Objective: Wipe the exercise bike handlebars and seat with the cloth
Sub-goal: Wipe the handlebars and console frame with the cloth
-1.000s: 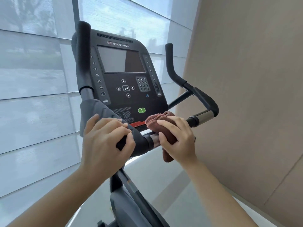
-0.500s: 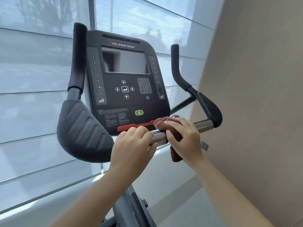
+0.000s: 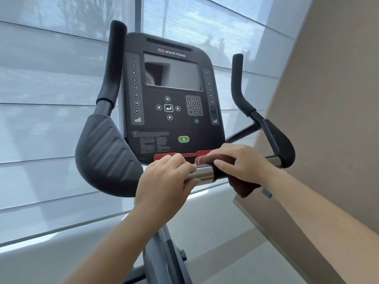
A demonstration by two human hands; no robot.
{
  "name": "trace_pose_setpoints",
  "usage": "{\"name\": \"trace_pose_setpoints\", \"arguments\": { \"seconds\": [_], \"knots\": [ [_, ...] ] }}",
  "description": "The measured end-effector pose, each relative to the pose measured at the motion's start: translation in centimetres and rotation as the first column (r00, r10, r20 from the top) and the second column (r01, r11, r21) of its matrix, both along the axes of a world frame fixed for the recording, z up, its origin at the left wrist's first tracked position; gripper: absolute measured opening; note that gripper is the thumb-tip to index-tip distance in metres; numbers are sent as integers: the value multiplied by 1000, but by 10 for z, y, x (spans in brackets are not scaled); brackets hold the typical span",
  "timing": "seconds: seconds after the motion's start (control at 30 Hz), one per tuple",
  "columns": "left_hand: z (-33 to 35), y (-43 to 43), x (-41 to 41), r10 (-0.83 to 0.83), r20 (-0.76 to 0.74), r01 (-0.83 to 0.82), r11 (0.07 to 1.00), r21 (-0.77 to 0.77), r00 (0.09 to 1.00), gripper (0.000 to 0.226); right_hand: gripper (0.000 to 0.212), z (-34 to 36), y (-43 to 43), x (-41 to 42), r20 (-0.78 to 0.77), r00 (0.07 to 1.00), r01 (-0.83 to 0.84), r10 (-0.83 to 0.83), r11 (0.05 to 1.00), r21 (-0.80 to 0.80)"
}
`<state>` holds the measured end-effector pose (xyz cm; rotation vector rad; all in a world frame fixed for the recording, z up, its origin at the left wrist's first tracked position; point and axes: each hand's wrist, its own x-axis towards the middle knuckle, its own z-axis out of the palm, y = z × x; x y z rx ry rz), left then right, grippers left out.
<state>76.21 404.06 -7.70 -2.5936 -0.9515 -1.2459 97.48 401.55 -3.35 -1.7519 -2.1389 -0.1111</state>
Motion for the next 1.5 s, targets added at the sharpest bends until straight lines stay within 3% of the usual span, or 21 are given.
{"name": "trace_pose_setpoints", "arguments": {
  "seconds": [0.1, 0.2, 0.27, 0.33, 0.4, 0.5, 0.6, 0.7, 0.9, 1.0, 1.07, 1.17, 1.23, 1.3, 1.43, 1.5],
  "knots": [
    [0, 1, 0, -8, -1, 8, 1000, -1, 1000, 20, 26, 18, 7, 14, 138, 989, 78, -54, 981, -176],
    [-1, 1, 0, -5, -2, 6, 1000, 11, 1000, 20, 23, 13, 17, -3, 3, 1000, 12, -11, 982, -188],
    [-1, 2, 0, -9, -4, 9, 1000, 27, 1000, 20, 23, 0, 16, -12, -96, 995, -34, 27, 998, -62],
    [-1, 2, 0, -6, -3, 6, 999, 33, 1000, 20, 26, -16, 7, -13, -123, 991, -33, 56, 983, 181],
    [-2, 2, 0, -7, 7, 7, 1000, 28, 1000, 20, 27, -37, 1, -8, -76, 996, -10, 53, 876, 483],
    [-2, 2, 1, -19, 19, 19, 999, 32, 1000, 20, 27, -68, 7, -9, -88, 989, 141, -119, 580, 802],
    [-3, 3, 1, -7, 21, 6, 998, 67, 1000, 20, 28, -93, 25, -33, -318, 941, 339, -118, 326, 882],
    [-5, 4, 1, 0, 10, -1, 996, 86, 1000, 17, 27, -113, 40, -61, -453, 891, 435, 24, 238, 868],
    [-5, 4, 3, 10, -7, -9, 993, 117, 1000, 19, 31, -111, 38, -15, -164, 983, 178, -80, 229, 957],
    [-5, 4, 3, 15, -16, -13, 992, 123, 1000, 20, 28, -112, 45, -37, -384, 922, 387, -57, 192, 902],
    [-5, 4, 3, 12, -19, -10, 993, 116, 1000, 21, 26, -113, 43, -53, -432, 902, 424, -14, 222, 878],
    [-4, 3, 3, 8, -16, -7, 995, 104, 1000, 19, 26, -110, 28, -27, -158, 986, 169, -63, 328, 929],
    [-4, 2, 3, 4, -2, -4, 995, 95, 1000, 18, 26, -102, 18, 6, -26, 988, 86, -153, 401, 912],
    [-3, 1, 3, 3, 5, -3, 997, 83, 1000, 18, 24, -97, 9, 35, -91, 972, 178, -218, 421, 890],
    [0, -2, 3, 8, 4, -8, 999, 34, 1000, 15, 26, -83, -9, 76, -384, 878, 476, -286, 437, 763],
    [4, -3, 4, 34, 31, -33, 999, -41, 999, 15, 27, -80, -9, 68, -405, 875, 484, -266, 469, 739]
  ]
}}
